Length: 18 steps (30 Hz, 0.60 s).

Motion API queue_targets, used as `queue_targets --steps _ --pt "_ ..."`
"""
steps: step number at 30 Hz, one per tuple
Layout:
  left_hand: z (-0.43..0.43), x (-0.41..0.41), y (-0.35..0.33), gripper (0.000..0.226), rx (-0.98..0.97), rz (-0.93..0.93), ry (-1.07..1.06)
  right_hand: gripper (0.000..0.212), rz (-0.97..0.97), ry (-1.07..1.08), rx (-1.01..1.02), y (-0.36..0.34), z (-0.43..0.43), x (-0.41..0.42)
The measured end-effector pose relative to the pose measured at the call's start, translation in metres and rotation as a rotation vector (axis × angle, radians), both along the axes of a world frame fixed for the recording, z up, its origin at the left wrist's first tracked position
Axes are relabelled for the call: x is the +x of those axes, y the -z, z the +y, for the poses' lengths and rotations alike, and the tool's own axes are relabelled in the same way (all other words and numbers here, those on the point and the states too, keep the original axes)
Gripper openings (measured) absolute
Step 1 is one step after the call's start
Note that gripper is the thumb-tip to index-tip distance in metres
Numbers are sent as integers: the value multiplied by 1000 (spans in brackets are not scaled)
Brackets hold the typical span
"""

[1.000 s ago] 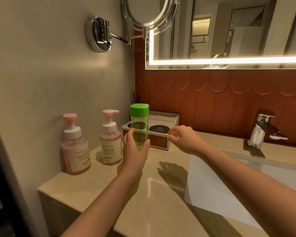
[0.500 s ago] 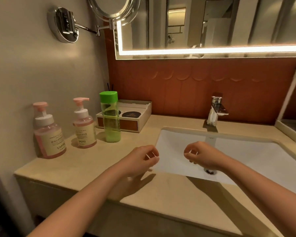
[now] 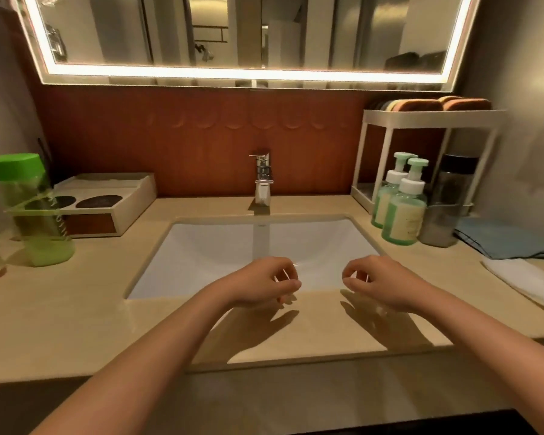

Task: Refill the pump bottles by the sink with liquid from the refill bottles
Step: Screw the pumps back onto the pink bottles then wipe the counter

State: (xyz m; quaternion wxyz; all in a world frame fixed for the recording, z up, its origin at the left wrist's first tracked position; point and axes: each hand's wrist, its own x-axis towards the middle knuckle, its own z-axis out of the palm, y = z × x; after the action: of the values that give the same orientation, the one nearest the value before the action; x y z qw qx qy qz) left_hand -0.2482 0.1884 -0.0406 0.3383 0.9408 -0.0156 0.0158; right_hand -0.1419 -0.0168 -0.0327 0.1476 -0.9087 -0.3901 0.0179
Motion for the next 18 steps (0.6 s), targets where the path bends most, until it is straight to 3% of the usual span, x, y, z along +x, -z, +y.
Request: queue_targets --steps 11,18 --pt "-135 96 10 25 43 -61 246 18 -85 282 38 16 -144 55" --pt "-196 145 20 33 69 -91 284 38 -88 498 130 29 -204 103"
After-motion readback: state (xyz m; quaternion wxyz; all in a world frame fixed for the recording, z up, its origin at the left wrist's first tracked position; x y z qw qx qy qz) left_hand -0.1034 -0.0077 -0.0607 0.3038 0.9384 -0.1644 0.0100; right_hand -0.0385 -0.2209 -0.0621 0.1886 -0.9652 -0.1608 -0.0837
